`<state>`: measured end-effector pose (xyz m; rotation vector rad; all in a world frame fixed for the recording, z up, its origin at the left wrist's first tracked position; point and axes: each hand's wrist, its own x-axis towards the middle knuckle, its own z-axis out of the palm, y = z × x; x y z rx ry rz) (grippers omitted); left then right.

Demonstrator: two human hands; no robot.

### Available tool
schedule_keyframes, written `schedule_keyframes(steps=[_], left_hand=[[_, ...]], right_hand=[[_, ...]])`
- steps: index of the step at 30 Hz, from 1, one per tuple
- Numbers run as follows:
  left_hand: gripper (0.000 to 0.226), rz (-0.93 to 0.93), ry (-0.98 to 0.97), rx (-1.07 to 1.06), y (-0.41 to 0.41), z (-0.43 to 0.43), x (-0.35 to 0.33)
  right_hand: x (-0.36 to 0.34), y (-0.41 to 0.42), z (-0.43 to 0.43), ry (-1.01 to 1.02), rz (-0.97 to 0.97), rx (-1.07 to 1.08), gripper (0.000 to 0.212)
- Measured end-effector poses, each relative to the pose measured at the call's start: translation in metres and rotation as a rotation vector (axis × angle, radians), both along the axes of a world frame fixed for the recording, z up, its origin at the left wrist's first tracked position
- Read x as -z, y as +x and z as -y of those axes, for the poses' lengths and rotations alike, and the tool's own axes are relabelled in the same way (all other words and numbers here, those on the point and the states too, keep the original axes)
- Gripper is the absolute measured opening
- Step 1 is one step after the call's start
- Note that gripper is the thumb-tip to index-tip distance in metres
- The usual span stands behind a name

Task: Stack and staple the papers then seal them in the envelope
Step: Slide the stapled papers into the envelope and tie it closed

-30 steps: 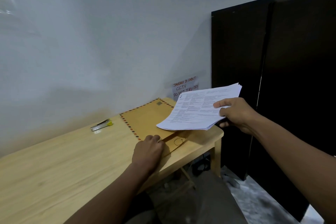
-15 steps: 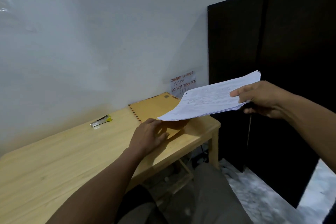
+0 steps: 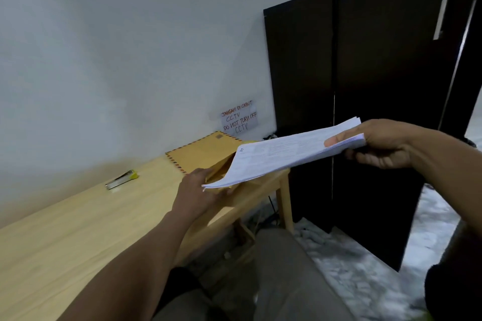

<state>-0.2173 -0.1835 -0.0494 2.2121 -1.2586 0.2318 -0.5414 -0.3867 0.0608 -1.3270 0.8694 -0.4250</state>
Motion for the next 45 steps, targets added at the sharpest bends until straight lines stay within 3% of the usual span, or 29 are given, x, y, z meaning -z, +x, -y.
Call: schedule_keyframes(steps=[6, 12, 17, 26, 33, 42, 45], left_hand=[[0.074, 0.114, 0.079, -0.017, 0.006, 0.002, 0.0], [0.09, 0.056, 0.079, -0.04, -0.002, 0.001, 0.002], [0.09, 0.056, 0.071, -0.01, -0.007, 0.004, 0.002], [0.084, 0.133, 0.012, 0.051, -0.018, 0.006, 0.001], [0.072, 0.165, 0.057, 0.068, -0.02, -0.001, -0.008], [0.079, 0.102, 0.032, -0.001, 0.006, -0.022, -0.007], [0.078, 0.092, 0.015, -0.007, 0.014, -0.025, -0.005]], right_hand=[[0.004, -0.006, 0.002, 0.05, 0.012, -0.021, 0.031], [0.007, 0.004, 0.004, 0.044, 0.164, 0.13, 0.033], [0.018, 0.024, -0.008, 0.016, 0.155, 0.136, 0.018], [0.043, 0.079, -0.037, -0.023, 0.163, 0.122, 0.023], [0.056, 0.154, -0.05, -0.164, 0.059, 0.038, 0.021], [0.038, 0.207, -0.056, -0.092, -0.004, -0.233, 0.015], [0.044, 0.206, -0.049, -0.246, -0.11, -0.184, 0.017]])
